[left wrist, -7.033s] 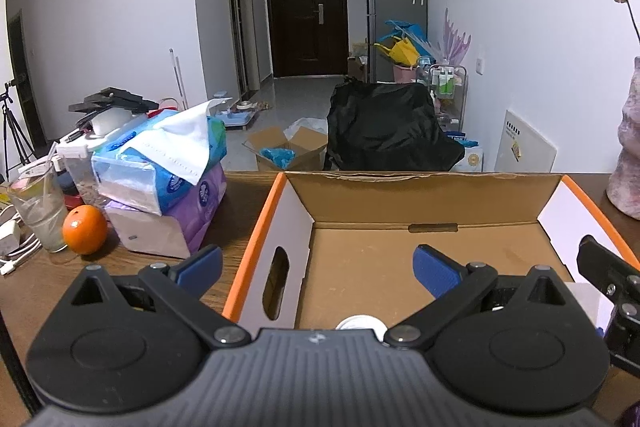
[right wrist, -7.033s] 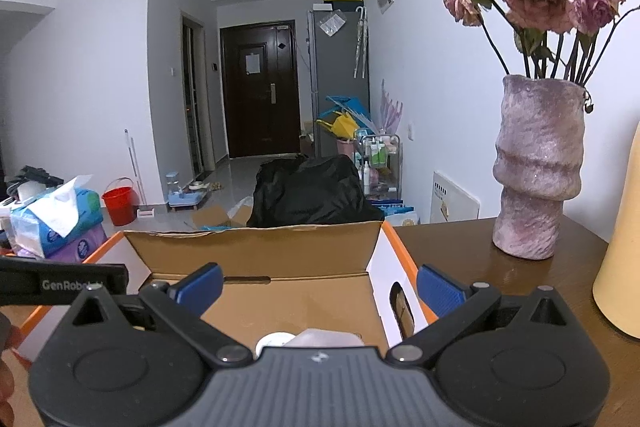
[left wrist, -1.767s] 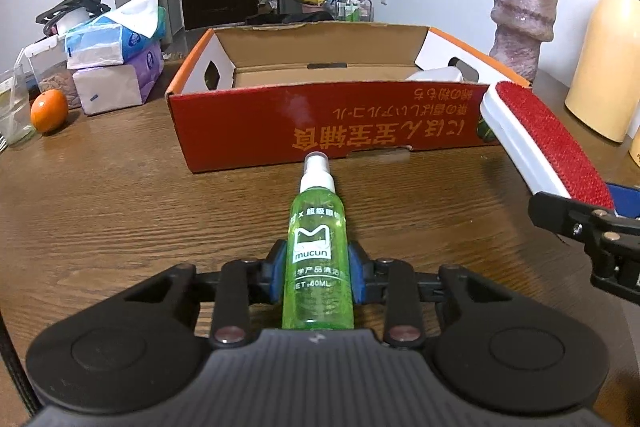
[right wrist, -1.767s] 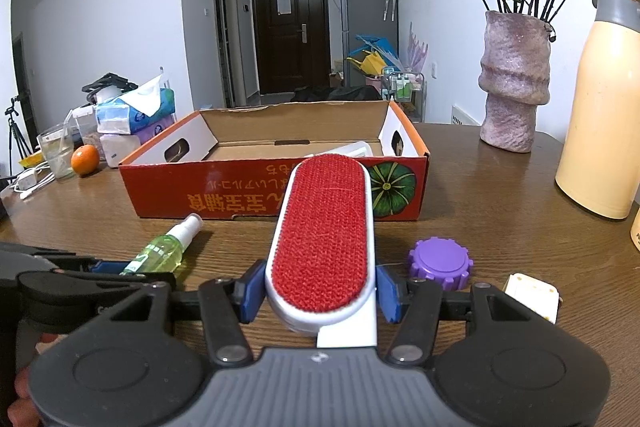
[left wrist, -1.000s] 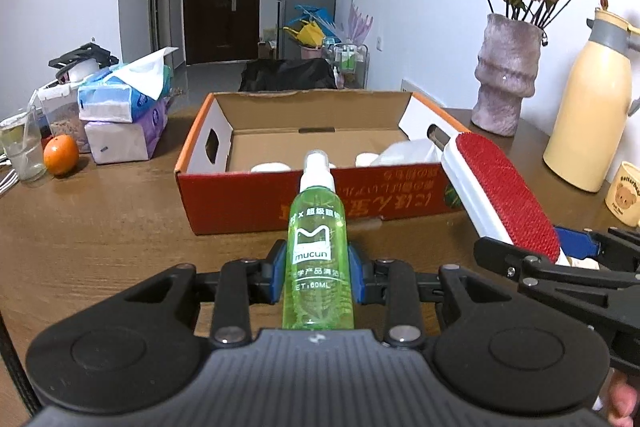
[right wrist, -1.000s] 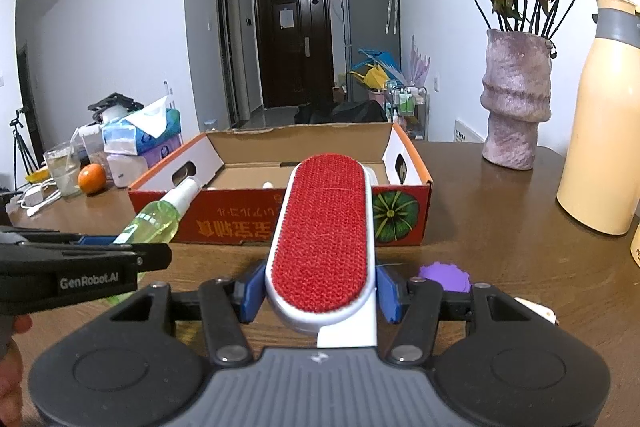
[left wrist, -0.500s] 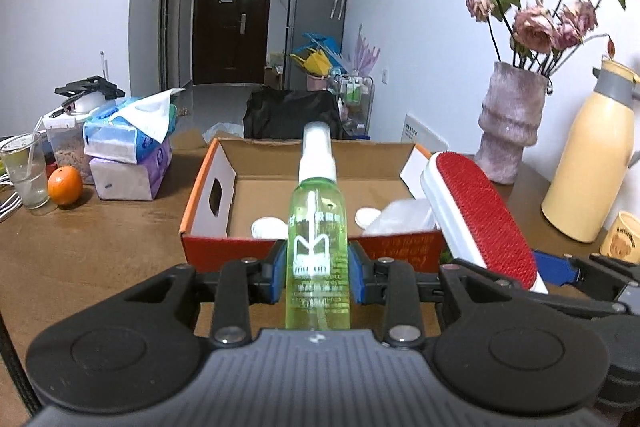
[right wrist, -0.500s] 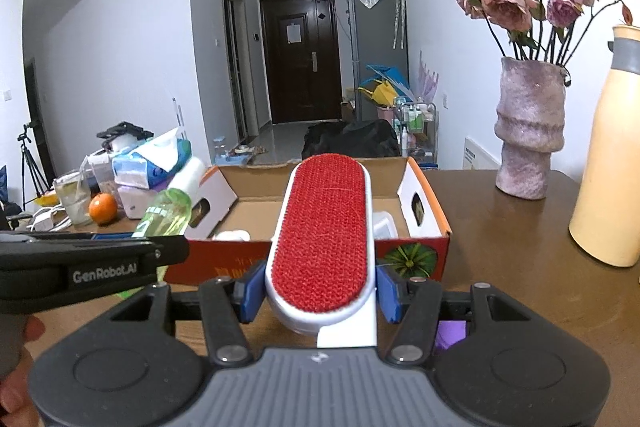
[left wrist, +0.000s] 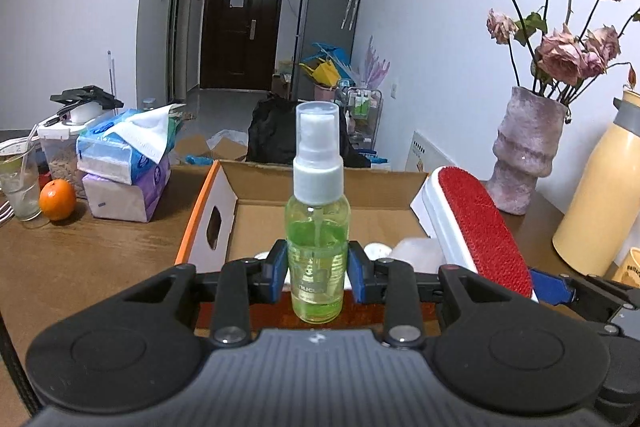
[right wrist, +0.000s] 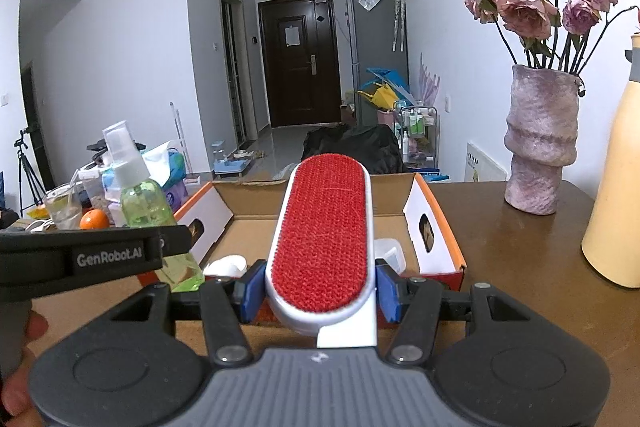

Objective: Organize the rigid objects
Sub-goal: 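Lift the spray bottle and lint brush and carry both over the cardboard box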

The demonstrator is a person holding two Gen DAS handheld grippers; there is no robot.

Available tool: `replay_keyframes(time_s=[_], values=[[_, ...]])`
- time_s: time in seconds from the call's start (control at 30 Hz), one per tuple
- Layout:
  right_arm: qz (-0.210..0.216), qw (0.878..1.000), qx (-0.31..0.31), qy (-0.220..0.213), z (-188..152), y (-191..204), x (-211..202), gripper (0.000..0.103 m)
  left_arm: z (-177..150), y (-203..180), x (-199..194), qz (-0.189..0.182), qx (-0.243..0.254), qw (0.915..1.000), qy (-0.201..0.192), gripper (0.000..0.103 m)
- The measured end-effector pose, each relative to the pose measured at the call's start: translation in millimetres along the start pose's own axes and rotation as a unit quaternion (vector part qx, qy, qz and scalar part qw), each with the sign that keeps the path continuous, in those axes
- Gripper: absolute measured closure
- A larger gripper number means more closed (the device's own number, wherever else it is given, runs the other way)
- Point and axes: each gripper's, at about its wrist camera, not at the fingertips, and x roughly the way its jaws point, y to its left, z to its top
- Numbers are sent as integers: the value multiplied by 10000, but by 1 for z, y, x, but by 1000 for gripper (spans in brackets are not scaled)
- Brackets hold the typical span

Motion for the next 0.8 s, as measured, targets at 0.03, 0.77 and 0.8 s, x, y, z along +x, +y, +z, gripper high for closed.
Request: replay_keyframes(time_s=[0.03,0.77,0.8], values=[[-1,10000,13,-5,2,-1,2,48,1,0,2,4,2,10000,-8,71],[-40,9995,99,283,34,0,75,48,28,17,75,288,-46,9995,79,71],[-28,9994,128,330,35,0,80,48,29,18,78,302,-43,9995,88,71]])
